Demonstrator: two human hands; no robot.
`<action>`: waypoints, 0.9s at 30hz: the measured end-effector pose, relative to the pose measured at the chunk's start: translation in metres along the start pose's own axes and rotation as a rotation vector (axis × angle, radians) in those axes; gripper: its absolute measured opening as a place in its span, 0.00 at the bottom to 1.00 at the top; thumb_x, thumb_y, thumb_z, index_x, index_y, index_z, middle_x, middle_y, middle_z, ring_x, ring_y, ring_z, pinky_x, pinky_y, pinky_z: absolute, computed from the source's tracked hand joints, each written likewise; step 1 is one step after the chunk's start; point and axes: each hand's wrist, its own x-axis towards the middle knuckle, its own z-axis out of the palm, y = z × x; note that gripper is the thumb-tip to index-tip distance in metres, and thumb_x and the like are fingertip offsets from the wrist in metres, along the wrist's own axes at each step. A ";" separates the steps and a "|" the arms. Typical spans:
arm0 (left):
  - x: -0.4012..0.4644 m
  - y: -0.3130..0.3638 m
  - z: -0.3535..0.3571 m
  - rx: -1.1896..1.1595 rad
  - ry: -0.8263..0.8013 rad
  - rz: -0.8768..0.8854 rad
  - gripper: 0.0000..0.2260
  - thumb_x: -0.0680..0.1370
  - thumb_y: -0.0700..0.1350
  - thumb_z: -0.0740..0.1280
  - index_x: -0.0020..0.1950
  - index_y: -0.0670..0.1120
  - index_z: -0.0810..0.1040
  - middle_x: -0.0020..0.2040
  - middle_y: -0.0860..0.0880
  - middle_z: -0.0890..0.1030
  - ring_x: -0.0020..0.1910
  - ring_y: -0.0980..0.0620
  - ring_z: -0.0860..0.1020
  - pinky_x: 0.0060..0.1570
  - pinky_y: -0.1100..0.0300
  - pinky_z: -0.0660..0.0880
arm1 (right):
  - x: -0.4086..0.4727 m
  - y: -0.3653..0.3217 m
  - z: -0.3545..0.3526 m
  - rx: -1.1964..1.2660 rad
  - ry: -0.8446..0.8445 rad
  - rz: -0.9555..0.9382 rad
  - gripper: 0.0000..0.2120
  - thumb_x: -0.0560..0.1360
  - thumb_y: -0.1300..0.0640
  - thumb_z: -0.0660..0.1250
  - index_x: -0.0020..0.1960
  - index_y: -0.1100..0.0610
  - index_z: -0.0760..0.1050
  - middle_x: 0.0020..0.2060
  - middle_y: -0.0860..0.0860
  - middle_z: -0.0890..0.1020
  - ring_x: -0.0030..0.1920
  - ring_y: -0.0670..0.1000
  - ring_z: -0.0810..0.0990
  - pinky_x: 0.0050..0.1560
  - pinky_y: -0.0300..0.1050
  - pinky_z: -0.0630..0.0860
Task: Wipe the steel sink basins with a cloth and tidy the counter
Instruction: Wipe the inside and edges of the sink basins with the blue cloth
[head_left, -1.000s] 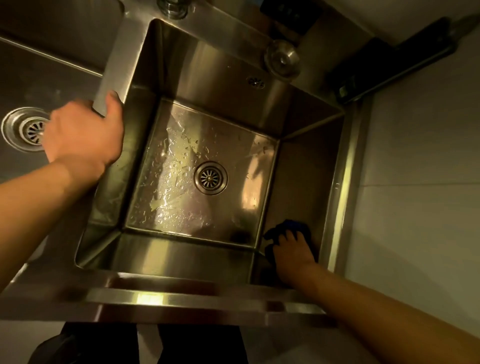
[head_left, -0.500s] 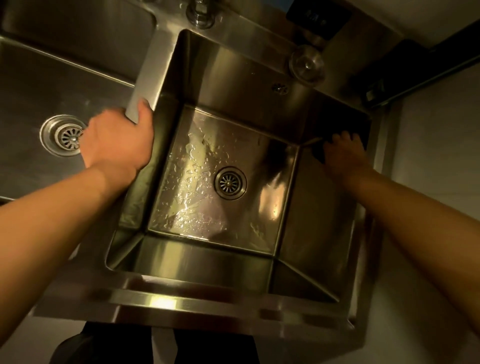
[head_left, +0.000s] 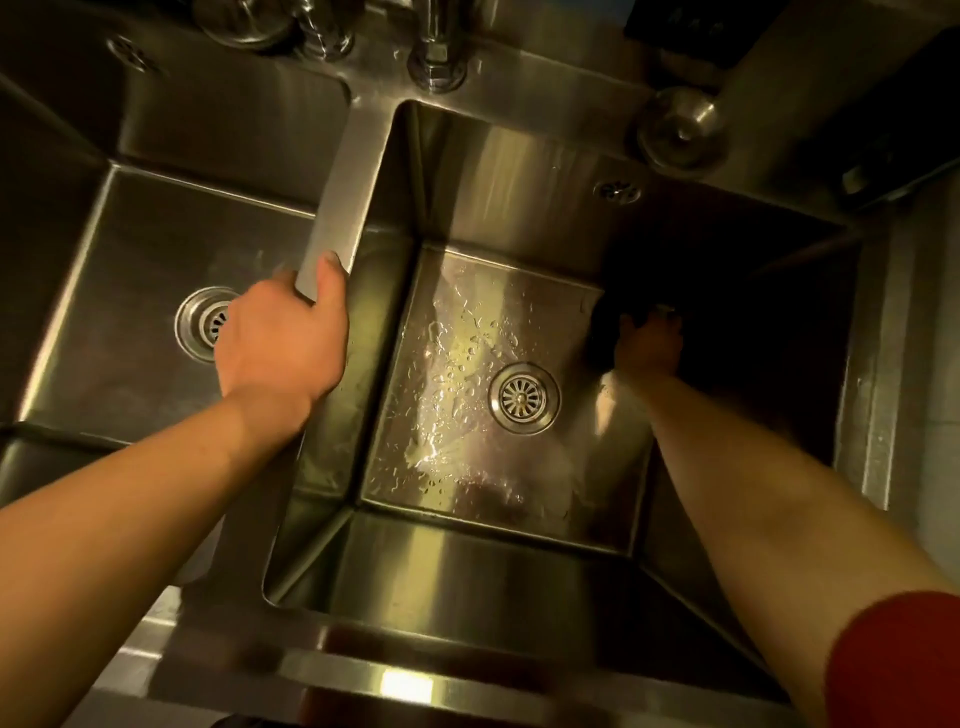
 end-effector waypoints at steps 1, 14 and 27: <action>0.000 0.000 0.000 -0.005 -0.009 -0.005 0.33 0.79 0.70 0.48 0.51 0.45 0.81 0.44 0.41 0.79 0.44 0.39 0.75 0.46 0.49 0.70 | -0.004 -0.002 0.008 0.082 -0.001 0.060 0.31 0.85 0.44 0.53 0.82 0.59 0.53 0.80 0.62 0.56 0.79 0.64 0.56 0.78 0.61 0.56; 0.000 0.000 0.000 -0.035 -0.048 -0.054 0.31 0.79 0.71 0.49 0.52 0.48 0.81 0.43 0.44 0.80 0.48 0.38 0.79 0.48 0.45 0.76 | -0.037 -0.098 0.083 0.082 0.060 -0.172 0.32 0.83 0.45 0.55 0.83 0.50 0.50 0.82 0.59 0.50 0.80 0.64 0.50 0.78 0.65 0.51; -0.002 -0.001 0.000 -0.022 -0.019 -0.039 0.31 0.79 0.71 0.49 0.49 0.49 0.80 0.40 0.46 0.79 0.46 0.38 0.78 0.46 0.46 0.74 | -0.166 -0.076 0.162 -0.398 -0.237 -1.110 0.31 0.83 0.49 0.57 0.83 0.49 0.49 0.83 0.55 0.47 0.82 0.61 0.43 0.79 0.63 0.47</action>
